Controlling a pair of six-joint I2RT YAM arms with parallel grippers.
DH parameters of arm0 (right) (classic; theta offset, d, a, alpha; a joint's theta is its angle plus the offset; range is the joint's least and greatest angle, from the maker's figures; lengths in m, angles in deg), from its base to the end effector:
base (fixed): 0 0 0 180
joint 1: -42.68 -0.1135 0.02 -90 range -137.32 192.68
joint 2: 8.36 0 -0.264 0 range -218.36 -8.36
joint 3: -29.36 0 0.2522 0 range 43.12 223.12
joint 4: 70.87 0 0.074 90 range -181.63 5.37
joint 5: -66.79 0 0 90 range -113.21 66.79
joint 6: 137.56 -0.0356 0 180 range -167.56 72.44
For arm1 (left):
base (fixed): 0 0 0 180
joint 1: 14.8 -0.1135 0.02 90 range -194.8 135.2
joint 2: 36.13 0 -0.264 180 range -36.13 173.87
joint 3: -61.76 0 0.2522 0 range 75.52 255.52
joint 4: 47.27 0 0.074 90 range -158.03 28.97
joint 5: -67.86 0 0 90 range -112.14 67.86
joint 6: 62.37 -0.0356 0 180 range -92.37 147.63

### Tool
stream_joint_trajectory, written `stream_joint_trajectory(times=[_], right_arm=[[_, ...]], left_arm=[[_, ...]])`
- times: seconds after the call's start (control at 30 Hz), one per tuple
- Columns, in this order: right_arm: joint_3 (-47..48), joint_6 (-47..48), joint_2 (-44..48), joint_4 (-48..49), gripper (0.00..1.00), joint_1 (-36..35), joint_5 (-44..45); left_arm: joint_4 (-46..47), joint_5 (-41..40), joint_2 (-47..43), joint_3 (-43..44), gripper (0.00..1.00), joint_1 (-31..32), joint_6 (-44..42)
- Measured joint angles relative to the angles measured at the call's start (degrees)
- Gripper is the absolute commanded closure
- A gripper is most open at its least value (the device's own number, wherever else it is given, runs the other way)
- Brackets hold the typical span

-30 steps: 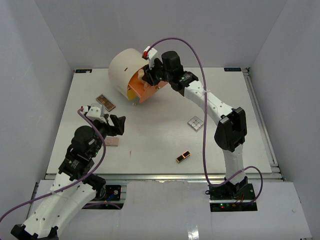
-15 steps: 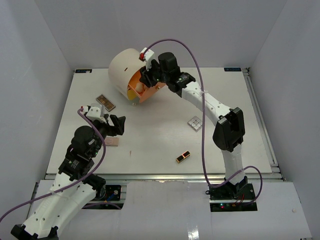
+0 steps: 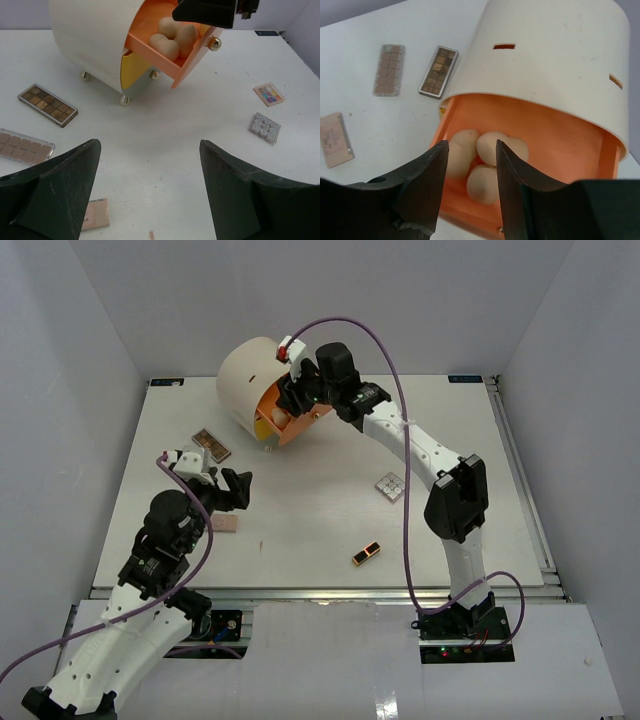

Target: Organize the makeup

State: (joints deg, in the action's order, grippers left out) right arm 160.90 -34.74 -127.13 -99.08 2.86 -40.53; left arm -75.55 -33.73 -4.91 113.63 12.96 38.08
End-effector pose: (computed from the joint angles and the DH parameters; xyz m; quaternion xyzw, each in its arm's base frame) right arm 0.3750 0.3265 0.3719 -0.4305 0.6646 0.2563 0.5543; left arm 0.1256 -0.0580 0.3248 0.0469 0.7502 -0.1426 0.6439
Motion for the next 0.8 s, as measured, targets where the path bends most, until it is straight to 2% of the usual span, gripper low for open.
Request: stream_joint_trajectory(times=[0.1, 0.23, 0.3, 0.4, 0.53, 0.67, 0.8], right_arm=[[0.3, 0.5, 2.5, -1.7, 0.54, 0.1, -4.2], [-4.2, 0.9, 10.8, -2.5, 0.7, 0.9, -7.9], [-10.6, 0.9, 17.1, 0.3, 0.78, 1.8, -8.3], [-24.4, -0.4, 28.6, 4.9, 0.85, 4.1, -7.2], [-41.7, -3.3, 38.5, 12.1, 0.92, 7.0, -3.7], [-54.0, -8.1, 40.2, 16.5, 0.92, 9.6, -3.2], [-54.9, -13.6, 35.7, 17.5, 0.92, 10.8, -2.9]], left_arm=[[0.0, 0.1, 4.3, 2.0, 0.1, -0.2, 0.2], [0.3, 1.9, 16.8, 12.1, 0.11, -0.4, 1.8], [-0.7, 4.2, 23.9, 19.4, 0.14, -1.3, 2.6], [-0.6, 9.4, 35.9, 32.8, 0.19, -4.2, 4.2], [-0.5, 19.3, 51.7, 50.5, 0.31, -12.1, 7.2], [-0.6, 27.6, 65.3, 64.5, 0.31, -20.2, 10.6], [-1.2, 31.7, 75.8, 72.6, 0.29, -25.3, 12.0]])
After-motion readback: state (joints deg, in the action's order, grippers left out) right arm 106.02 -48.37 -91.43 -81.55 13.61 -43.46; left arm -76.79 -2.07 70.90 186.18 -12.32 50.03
